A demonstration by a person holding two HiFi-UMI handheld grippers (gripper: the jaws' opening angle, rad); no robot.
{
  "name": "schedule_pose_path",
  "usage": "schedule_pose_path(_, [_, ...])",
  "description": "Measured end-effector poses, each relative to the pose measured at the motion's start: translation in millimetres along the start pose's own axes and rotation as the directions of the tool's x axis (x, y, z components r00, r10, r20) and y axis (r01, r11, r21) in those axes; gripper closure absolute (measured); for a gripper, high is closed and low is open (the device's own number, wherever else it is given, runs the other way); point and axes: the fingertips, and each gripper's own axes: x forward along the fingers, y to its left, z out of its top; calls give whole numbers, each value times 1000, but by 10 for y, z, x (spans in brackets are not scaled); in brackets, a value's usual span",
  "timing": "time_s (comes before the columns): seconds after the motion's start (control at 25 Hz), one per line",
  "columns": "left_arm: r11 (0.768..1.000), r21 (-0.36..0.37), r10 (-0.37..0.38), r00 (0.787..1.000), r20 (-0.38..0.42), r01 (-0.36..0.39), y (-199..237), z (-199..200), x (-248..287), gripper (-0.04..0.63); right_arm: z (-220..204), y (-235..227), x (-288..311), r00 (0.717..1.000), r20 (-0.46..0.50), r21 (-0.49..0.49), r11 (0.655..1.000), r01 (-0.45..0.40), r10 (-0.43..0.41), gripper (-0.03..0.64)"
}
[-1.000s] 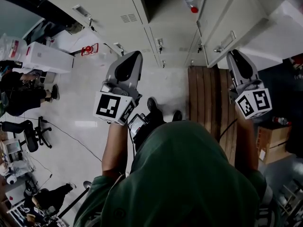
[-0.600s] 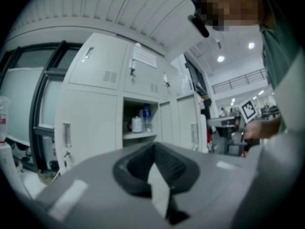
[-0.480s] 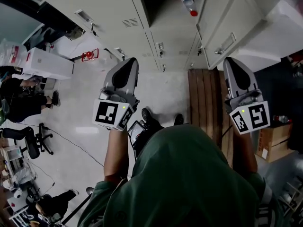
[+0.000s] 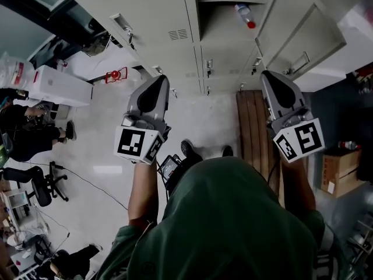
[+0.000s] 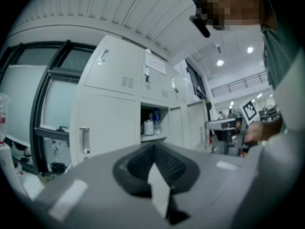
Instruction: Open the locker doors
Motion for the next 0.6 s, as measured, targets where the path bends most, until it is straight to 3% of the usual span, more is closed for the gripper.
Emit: schedule_pose_path(0.6, [998, 9, -63, 998, 24, 62, 1103, -54, -273, 595, 101, 897, 1110, 1000, 10, 29, 999, -25, 24, 611])
